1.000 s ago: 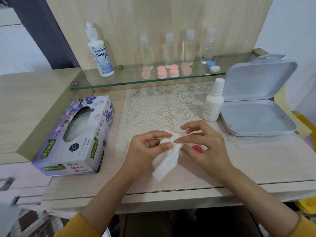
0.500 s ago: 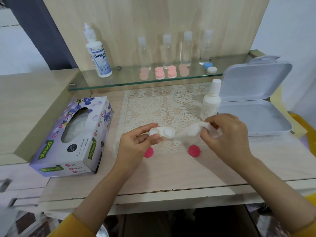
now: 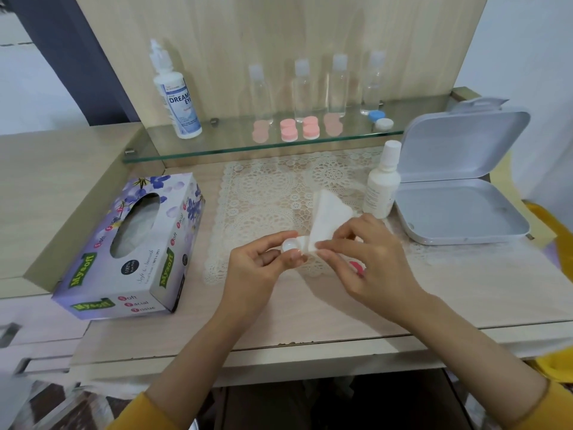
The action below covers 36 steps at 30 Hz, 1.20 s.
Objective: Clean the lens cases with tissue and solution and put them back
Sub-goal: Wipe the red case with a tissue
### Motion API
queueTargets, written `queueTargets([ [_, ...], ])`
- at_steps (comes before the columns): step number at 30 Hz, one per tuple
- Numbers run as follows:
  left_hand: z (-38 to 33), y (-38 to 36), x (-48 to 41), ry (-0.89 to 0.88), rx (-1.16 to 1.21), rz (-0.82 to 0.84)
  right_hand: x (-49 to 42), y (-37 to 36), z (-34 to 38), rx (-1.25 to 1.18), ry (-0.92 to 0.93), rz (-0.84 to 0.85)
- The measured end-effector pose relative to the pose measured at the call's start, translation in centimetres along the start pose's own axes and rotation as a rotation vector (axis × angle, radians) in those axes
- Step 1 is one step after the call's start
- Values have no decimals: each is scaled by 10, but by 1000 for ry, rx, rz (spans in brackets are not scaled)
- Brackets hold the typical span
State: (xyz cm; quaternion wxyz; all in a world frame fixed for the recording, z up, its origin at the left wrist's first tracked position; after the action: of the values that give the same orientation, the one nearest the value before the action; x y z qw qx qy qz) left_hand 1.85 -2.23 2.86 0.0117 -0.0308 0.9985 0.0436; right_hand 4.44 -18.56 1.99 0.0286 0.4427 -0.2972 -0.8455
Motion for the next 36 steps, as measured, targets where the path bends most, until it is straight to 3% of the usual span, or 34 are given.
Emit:
queueTargets([
  [7, 4, 6, -2, 2, -14, 61, -1, 7, -13, -117, -3, 202],
  [19, 19, 5, -1, -5, -23, 105, 24, -8, -15, -154, 32, 92],
  [36, 19, 3, 0, -7, -53, 109, 31, -17, -23, -132, 73, 61],
])
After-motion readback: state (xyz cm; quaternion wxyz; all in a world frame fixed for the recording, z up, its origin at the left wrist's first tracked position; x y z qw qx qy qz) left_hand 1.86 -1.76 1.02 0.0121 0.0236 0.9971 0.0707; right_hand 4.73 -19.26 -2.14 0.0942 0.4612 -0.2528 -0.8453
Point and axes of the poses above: each hand's wrist, its own x-axis away from the middle knuckle, its own y-axis out of the back of the hand, z = x × y, the point moved 1 cm from there along -x, towards the middle knuckle, and after that the axes turned 9 degrees about -x, right-handed, at the moved point
